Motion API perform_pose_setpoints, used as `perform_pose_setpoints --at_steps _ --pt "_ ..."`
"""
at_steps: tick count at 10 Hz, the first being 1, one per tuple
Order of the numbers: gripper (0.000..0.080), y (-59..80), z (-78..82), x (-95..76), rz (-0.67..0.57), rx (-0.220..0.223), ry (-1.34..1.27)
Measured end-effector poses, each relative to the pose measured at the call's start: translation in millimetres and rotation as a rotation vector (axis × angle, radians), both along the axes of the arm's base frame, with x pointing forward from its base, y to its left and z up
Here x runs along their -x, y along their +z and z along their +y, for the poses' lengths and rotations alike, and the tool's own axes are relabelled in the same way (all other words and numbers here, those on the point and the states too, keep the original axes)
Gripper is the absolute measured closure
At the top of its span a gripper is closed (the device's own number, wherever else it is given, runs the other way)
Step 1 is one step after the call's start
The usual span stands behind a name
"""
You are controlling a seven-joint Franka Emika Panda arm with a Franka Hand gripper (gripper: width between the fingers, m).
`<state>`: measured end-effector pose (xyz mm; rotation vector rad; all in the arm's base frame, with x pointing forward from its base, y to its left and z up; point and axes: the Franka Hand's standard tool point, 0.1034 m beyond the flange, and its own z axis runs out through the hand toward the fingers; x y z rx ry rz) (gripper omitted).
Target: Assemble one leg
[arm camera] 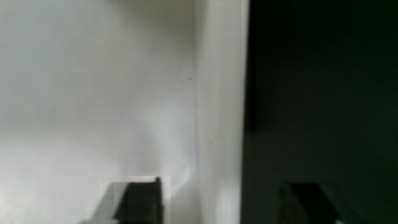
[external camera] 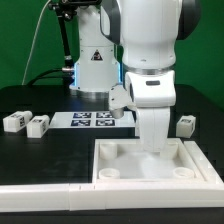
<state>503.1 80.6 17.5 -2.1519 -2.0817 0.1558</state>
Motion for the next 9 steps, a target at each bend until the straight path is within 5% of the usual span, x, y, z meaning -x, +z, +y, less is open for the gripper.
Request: perform_pose_setpoints --at_steps 1,2,3,9 --pt "0.0413 -0.2 -0.1 0.1 0.000 0.000 0.000" --pt "0.0231 -0.5 -0.2 0.3 0.001 0.000 0.000" --pt "0.0173 -0.6 -0.3 0.3 0.001 0.000 -0.001" --pt "0.0151 5.6 -0.2 2.2 -0.002 0.007 -0.014"
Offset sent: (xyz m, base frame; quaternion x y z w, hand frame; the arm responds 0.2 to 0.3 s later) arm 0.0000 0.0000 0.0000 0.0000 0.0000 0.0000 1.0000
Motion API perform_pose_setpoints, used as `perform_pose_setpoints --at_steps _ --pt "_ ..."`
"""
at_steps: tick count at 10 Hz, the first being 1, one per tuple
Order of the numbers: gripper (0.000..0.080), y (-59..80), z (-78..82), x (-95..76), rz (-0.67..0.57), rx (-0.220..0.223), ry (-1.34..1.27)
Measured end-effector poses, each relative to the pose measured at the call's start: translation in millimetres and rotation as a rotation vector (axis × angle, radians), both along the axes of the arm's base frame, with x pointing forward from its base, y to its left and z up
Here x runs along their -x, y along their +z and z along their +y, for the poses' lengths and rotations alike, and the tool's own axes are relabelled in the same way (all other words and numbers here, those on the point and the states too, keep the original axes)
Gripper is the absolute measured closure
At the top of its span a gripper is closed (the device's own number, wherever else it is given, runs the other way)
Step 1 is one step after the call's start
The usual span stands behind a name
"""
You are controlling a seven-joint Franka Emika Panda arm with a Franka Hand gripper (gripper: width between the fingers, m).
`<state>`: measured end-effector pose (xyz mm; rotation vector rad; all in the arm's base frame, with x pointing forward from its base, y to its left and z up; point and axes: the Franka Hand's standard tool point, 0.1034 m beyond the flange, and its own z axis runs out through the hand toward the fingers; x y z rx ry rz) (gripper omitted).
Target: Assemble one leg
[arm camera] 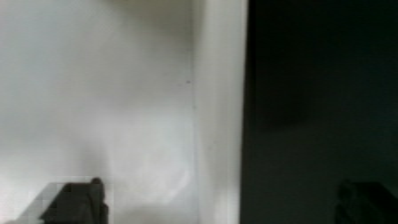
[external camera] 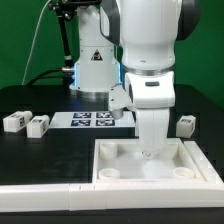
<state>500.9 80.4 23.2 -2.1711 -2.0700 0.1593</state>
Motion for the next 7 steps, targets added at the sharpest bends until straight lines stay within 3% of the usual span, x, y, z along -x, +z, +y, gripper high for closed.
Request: perform_pose_setpoints --at_steps 2,4,7 --pt "0.0151 20.8 -1.5 16.6 -0.025 0.023 -0.048" --pt "0.0151 33.1 -5.9 27.8 -0.030 0.041 -0.087" --pt "0.0151 29.2 -5.3 28.3 -0.022 0.058 -0.209"
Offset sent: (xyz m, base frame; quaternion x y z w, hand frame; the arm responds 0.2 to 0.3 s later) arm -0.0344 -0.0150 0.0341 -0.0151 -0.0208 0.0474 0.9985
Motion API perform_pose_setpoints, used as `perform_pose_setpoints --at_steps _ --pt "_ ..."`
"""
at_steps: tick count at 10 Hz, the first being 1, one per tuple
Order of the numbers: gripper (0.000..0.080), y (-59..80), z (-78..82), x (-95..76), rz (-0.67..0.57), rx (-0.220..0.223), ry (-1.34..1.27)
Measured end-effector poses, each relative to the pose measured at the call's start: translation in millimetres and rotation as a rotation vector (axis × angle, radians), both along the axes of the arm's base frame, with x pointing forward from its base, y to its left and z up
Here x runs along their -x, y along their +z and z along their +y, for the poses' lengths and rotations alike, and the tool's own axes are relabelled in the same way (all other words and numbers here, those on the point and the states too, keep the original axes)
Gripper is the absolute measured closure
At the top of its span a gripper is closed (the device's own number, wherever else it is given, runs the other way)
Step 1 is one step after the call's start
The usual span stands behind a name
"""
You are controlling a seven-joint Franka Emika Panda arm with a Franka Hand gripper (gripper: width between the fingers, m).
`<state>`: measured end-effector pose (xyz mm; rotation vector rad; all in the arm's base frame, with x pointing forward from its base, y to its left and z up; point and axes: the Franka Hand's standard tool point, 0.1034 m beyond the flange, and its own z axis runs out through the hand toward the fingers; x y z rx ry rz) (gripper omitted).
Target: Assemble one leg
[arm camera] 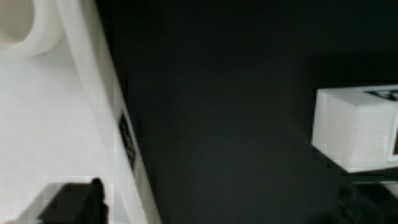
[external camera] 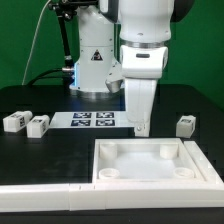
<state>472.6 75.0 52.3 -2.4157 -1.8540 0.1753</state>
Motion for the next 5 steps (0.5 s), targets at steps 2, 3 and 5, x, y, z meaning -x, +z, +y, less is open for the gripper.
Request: perform_pose_setpoints --at_steps 2,3,5 --pt "0.0151 -0.3 0.6 0.4 0.001 0.024 -0.165" --pt "0.0151 -0.7 0.7 1.0 0.003 0.037 -0.253" --pt "0.0151 -4.8 5.3 9.7 0.003 0.071 -0.544"
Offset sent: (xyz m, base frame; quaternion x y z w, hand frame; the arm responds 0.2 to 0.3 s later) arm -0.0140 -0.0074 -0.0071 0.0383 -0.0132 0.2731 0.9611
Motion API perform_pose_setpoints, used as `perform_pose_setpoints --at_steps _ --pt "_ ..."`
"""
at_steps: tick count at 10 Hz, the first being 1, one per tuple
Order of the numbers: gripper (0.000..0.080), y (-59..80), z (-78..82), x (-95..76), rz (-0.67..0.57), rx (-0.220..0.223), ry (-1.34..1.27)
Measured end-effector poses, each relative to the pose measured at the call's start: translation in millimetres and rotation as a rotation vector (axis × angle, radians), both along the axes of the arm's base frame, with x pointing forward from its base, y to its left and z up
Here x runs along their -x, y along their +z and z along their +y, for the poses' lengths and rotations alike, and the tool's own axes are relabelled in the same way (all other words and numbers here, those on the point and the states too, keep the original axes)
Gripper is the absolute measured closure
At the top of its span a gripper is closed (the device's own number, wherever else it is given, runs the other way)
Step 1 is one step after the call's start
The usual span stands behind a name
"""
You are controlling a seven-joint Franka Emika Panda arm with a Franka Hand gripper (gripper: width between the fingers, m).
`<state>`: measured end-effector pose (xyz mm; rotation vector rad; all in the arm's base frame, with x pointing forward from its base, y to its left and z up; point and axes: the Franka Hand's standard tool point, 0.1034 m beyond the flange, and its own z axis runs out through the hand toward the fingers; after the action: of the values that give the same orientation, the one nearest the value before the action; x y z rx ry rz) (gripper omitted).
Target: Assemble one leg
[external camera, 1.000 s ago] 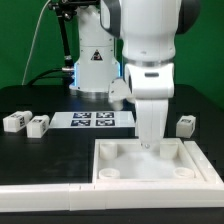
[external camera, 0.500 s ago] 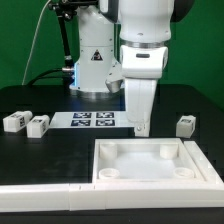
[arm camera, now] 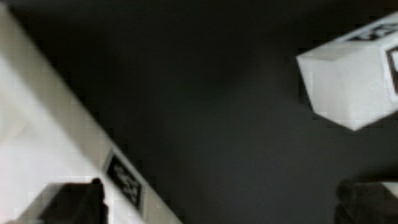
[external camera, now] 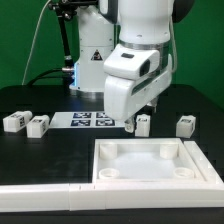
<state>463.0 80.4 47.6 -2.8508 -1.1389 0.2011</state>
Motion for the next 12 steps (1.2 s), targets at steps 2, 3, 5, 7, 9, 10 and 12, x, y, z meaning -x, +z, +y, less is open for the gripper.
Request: perform_pose_setpoints --at_steps 2,3,5,7,9,10,12 --pt "0.0151 -5.2 14.2 12.0 -0.009 0.034 -0.275" --pt "0.0151 -8.2 21.7 18.1 -0.009 0.047 -0.401" --pt "0.0151 -9.7 35.8 23.6 0.015 0.059 -0.641" --pt "0.0151 -8.3 50.4 25.4 0.035 0.065 -0.822" --pt "0.0151 -2.5 65.2 19.5 0.031 0.069 -0.937" --pt "0.0151 -3.7 65.4 21.5 0.045 0.075 -1.031" --pt "0.0151 -3.7 68.4 22.5 0.060 0.087 -1.153"
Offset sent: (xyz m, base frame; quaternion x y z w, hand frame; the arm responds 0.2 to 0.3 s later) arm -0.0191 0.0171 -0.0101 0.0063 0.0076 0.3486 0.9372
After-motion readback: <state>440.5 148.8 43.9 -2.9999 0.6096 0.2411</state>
